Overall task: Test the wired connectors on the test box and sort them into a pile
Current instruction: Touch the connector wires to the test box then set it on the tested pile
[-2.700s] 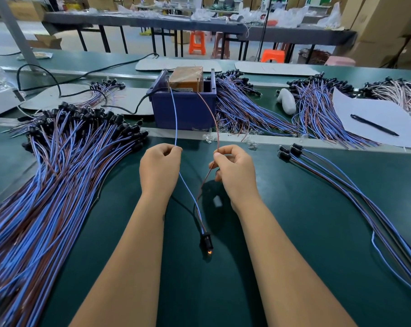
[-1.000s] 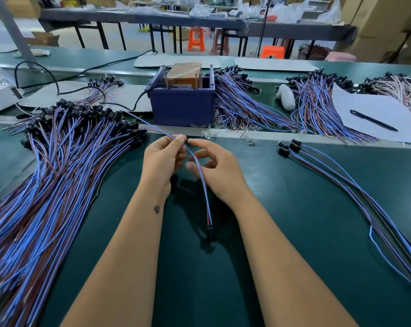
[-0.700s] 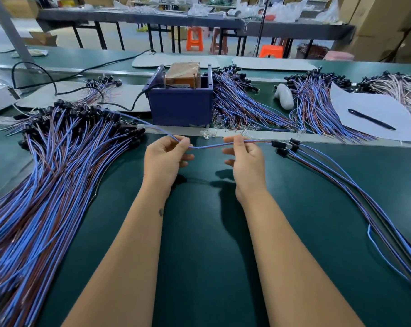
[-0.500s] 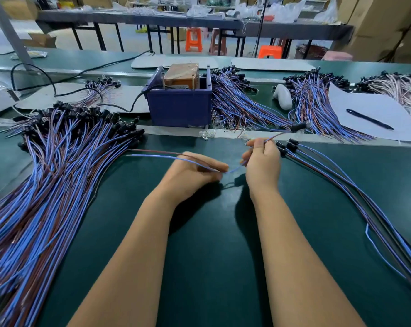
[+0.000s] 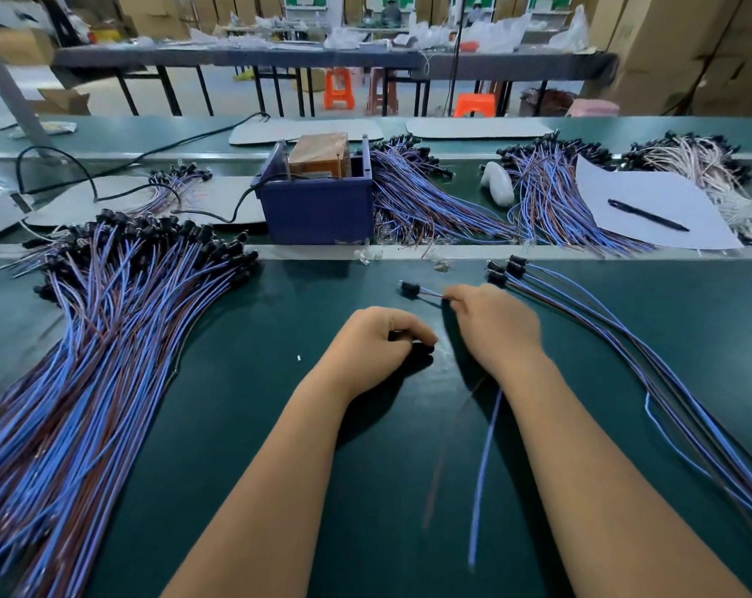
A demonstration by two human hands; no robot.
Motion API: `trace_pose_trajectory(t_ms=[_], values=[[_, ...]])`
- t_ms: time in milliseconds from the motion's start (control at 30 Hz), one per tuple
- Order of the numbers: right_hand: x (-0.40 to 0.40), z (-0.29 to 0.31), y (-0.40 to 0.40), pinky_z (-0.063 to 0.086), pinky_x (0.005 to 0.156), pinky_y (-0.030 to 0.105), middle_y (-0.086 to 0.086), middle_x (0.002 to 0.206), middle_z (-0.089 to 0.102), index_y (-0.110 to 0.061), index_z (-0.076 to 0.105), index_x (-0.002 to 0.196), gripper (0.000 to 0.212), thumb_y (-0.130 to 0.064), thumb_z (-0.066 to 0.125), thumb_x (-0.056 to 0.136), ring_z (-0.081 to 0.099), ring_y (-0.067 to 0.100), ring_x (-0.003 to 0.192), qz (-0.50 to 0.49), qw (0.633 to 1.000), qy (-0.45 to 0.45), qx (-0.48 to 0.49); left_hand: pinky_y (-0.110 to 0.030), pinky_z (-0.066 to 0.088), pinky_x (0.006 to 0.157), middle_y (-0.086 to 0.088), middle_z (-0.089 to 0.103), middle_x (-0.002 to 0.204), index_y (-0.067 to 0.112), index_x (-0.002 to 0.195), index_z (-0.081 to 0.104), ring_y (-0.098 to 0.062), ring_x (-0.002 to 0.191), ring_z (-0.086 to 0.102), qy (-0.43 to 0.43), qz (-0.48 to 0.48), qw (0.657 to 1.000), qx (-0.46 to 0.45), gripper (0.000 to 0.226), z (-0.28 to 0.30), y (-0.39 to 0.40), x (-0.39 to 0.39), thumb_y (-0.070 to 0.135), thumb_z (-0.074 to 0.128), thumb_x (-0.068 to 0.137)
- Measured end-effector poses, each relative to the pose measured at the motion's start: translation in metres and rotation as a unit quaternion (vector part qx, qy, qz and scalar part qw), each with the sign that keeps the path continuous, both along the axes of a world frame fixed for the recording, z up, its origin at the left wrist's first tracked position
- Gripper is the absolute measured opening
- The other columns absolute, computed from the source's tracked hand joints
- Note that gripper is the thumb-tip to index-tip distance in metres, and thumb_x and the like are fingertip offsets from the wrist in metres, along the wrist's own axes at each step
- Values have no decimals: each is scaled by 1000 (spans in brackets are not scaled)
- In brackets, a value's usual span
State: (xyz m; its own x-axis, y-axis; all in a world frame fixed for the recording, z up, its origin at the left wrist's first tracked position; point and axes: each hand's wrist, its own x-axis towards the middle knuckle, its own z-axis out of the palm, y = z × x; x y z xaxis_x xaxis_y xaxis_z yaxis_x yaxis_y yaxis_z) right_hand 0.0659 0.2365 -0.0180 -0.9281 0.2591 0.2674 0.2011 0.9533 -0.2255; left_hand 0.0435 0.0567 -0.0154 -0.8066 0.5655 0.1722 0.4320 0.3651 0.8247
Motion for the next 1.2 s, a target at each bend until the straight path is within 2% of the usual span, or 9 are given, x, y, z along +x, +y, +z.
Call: trace_pose_trajectory(t_ms=[200,467,567,667,800,967,1067,1133,1200], values=[[27,14,63,39,74,35,12,104,61,-34,67,122,33,-21,48,98,53,36,100,-100,986,-28,130,-17,51,85,11,76,87,29,78,75,0,88,68,-19,9,1000,-5,48,1,1,-1,-8,45,82],[18,22,42,35,80,35,12,115,56,-20,61,119,35,-11,55,86,50,33,105,-148,977,-23,153,-19,53,81,13,75,84,34,71,74,-2,85,69,-27,25,999,-4,51,-3,4,-1,-6,44,81],[2,24,6,37,87,36,12,120,56,-23,60,123,37,-14,55,87,49,33,111,-93,993,-11,73,-10,50,69,9,75,80,27,71,76,0,76,70,-47,25,998,28,52,-4,6,0,-11,42,80],[-16,22,-34,41,92,37,11,121,59,-26,62,123,39,-12,52,87,52,33,114,-35,995,15,-92,-15,50,68,10,71,71,22,70,73,-3,69,66,-8,58,998,39,47,-1,5,-1,-13,42,74],[-27,12,-82,48,84,33,1,97,69,-24,69,103,29,-10,50,87,60,22,92,0,920,64,-386,-20,38,50,16,60,53,24,61,64,-1,48,47,15,219,970,108,39,0,-3,-12,-5,45,77],[-26,1,-85,47,77,30,-8,91,69,-26,70,93,22,-16,50,90,60,17,90,11,923,77,-376,-27,34,50,12,50,49,25,71,67,-6,45,38,-9,312,940,134,35,0,-17,-19,4,43,85],[-24,0,-80,43,64,22,-14,79,63,-27,67,90,21,-16,49,92,59,11,79,30,911,75,-404,-31,35,83,12,68,87,25,76,69,-15,94,56,111,400,910,16,29,4,-37,-26,7,48,86],[-22,-1,-81,41,63,20,-15,79,63,-28,66,89,22,-16,48,92,59,9,80,38,911,77,-403,-40,22,106,0,58,135,27,92,71,-22,138,32,110,451,879,-105,26,2,-55,-36,15,48,90],[-21,-1,-83,40,64,23,-13,85,65,-28,67,89,22,-16,48,92,58,10,85,47,921,72,-380,-51,7,117,-11,27,160,30,113,66,-26,151,3,5,457,867,-201,29,4,-68,-39,24,45,93]])
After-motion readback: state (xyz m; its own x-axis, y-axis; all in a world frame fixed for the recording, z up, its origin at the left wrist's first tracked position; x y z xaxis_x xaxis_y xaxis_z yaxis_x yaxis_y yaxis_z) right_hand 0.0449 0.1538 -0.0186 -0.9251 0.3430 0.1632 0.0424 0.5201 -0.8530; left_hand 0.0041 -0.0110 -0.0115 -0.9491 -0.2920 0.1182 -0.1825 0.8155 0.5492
